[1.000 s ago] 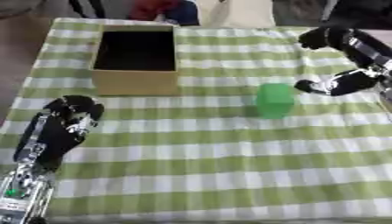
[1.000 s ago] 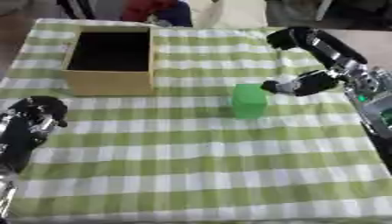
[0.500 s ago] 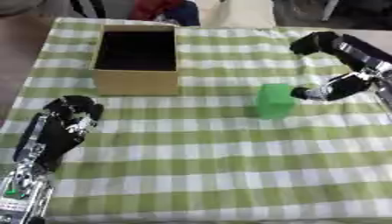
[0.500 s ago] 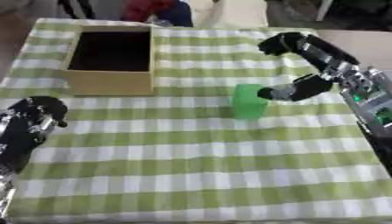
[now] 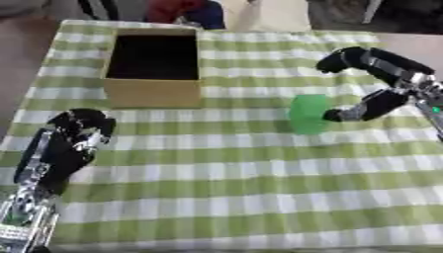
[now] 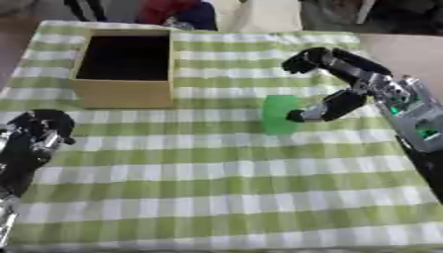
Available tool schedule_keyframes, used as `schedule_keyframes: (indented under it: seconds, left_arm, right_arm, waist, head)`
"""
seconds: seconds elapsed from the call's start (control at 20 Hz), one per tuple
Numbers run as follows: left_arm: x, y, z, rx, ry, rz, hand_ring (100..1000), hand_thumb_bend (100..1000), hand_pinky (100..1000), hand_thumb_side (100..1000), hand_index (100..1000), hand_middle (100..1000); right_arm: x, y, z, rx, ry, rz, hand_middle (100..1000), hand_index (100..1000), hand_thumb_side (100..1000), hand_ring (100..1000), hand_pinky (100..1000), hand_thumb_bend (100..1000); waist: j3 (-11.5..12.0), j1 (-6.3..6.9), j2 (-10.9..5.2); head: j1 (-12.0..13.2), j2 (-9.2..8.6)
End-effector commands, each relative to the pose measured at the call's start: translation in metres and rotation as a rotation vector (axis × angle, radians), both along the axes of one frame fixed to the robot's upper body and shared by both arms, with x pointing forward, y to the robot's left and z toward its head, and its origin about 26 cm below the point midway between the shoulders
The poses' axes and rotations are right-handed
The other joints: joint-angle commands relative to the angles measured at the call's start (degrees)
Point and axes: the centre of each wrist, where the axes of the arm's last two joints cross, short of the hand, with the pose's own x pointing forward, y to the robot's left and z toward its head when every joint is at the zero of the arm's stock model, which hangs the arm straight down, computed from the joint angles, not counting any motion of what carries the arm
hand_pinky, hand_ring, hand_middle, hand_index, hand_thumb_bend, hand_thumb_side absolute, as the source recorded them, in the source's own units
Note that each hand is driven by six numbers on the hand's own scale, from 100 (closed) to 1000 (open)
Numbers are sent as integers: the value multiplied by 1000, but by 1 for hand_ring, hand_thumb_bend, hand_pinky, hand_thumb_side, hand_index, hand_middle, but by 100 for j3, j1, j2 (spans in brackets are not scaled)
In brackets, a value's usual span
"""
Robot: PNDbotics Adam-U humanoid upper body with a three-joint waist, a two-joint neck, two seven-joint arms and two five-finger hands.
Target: Pick up objects on the table and place them in the box.
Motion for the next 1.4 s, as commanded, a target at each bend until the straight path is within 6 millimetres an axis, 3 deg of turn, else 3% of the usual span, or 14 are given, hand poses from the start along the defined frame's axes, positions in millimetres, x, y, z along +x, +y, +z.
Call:
schedule_keyframes:
  seconds: [0.05,1.4]
  left_arm:
    - [1,3,8,9,-24,-7,687,486,545,275,640,602]
    - [1,0,8,6,-25,-18,687,486,545,276,640,602]
  right_arm:
    - [3,-9,9,-50,0,-9,778,851,250,815,833,574]
    - [31,-8,-15,-103,78,-20,764,847,253,809,831,567]
  waist:
    - [1,13,-80]
    - [62,52,-79]
  head:
    - [-18,30]
    - [-83,30]
